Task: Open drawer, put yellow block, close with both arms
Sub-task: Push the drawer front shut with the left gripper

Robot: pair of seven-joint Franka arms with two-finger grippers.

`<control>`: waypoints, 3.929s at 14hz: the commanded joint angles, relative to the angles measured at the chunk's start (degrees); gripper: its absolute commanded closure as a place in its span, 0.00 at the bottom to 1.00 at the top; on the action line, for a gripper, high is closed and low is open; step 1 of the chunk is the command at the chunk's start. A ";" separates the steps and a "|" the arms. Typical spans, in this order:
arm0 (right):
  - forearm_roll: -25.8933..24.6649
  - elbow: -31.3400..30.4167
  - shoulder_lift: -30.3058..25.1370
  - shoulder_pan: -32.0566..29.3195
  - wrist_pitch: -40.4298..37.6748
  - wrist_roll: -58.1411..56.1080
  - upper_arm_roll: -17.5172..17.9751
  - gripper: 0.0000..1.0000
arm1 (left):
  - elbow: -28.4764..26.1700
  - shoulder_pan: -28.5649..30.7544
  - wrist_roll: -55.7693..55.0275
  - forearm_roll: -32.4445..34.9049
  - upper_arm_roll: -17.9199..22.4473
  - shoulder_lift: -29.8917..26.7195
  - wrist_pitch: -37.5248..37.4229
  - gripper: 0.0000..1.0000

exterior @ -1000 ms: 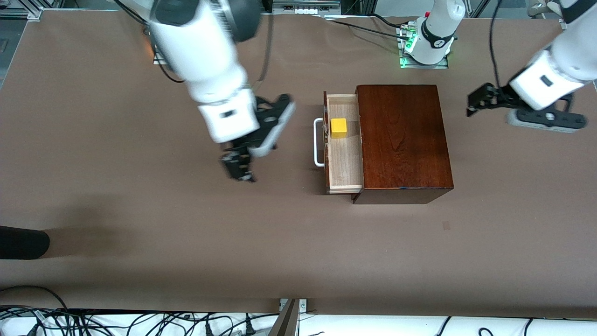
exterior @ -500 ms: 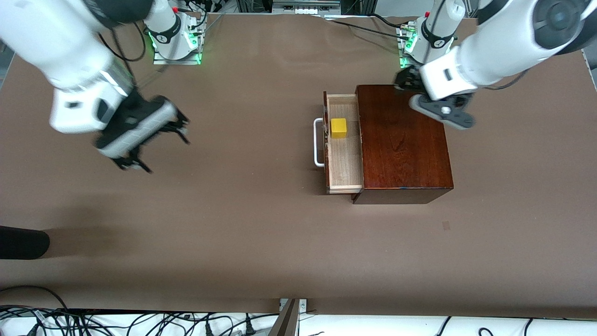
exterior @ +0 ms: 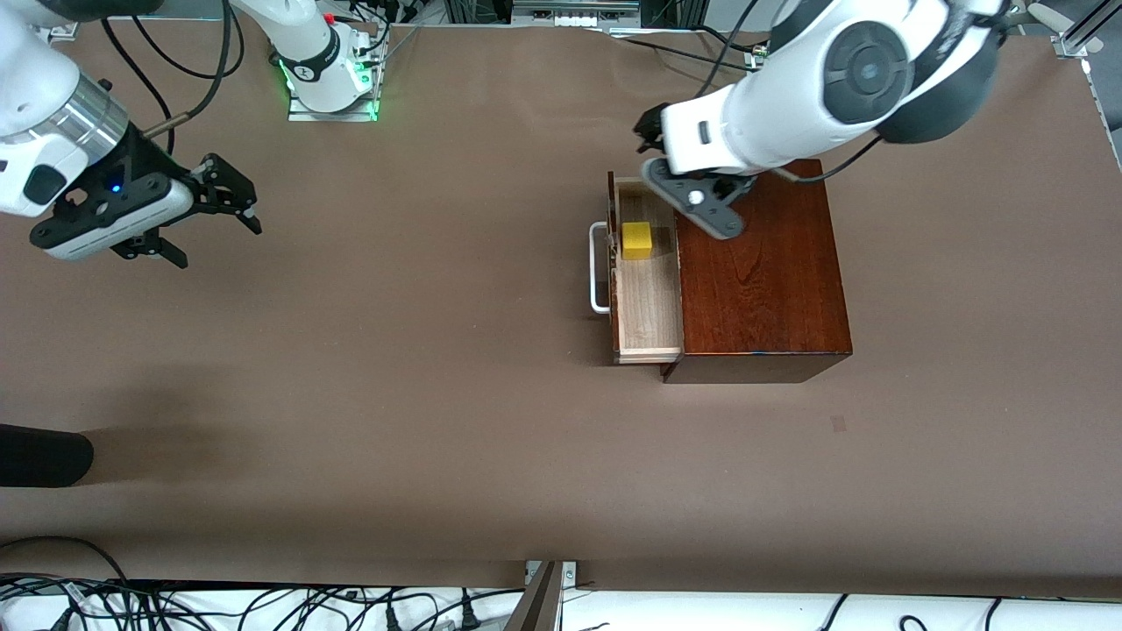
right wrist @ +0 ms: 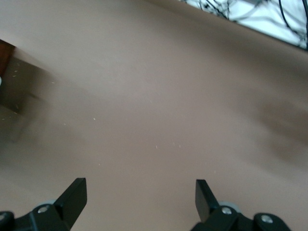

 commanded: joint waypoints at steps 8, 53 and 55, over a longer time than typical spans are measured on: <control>-7.47 0.07 -0.58 -7.00 -6.35 6.35 3.89 0.00 | 8.27 -12.92 19.90 10.15 0.15 14.18 12.68 0.00; -9.23 3.50 1.45 -7.08 -7.85 10.74 3.27 0.00 | 3.34 -13.11 52.46 37.41 2.26 20.79 -1.20 0.00; -9.23 3.50 1.45 -7.08 -7.85 10.74 3.27 0.00 | 3.61 -13.19 52.11 37.41 2.17 20.78 -1.20 0.00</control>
